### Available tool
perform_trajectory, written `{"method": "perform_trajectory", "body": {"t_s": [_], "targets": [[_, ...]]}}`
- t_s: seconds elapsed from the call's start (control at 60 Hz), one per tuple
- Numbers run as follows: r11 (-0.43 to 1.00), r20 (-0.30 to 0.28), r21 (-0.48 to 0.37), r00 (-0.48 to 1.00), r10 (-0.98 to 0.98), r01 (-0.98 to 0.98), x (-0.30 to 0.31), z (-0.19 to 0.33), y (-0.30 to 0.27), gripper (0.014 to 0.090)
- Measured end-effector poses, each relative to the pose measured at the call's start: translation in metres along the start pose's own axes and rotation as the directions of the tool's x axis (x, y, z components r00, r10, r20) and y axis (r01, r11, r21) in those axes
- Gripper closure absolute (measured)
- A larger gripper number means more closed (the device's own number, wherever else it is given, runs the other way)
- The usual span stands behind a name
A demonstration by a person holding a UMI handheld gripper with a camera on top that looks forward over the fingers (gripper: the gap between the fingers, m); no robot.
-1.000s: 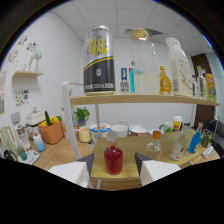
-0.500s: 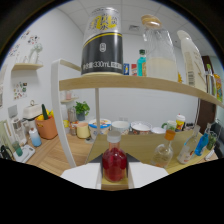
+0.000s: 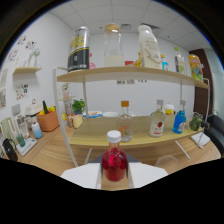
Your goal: Make me a cup of Vodka Sunrise.
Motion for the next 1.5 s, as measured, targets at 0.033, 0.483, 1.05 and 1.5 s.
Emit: {"method": "perform_trajectory", "body": {"t_s": [0.033, 0.483, 1.05, 1.5], "targets": [[1.0, -0.001, -0.007, 1.0, 0.024, -0.024, 0.005, 0.0, 0.008, 0.0701], [0.399, 0.23, -0.09, 0.37, 0.9, -0.913, 0.02, -0.014, -0.034, 0.0702], [-0.526, 0.266, -0.317, -0.606, 0.75, -0.789, 0.059, -0.018, -0.057, 0.0703], [-0.067, 0.309, -0.167, -0.117, 0.944, -0.984, 0.046, -0.027, -0.075, 0.0703]]}}
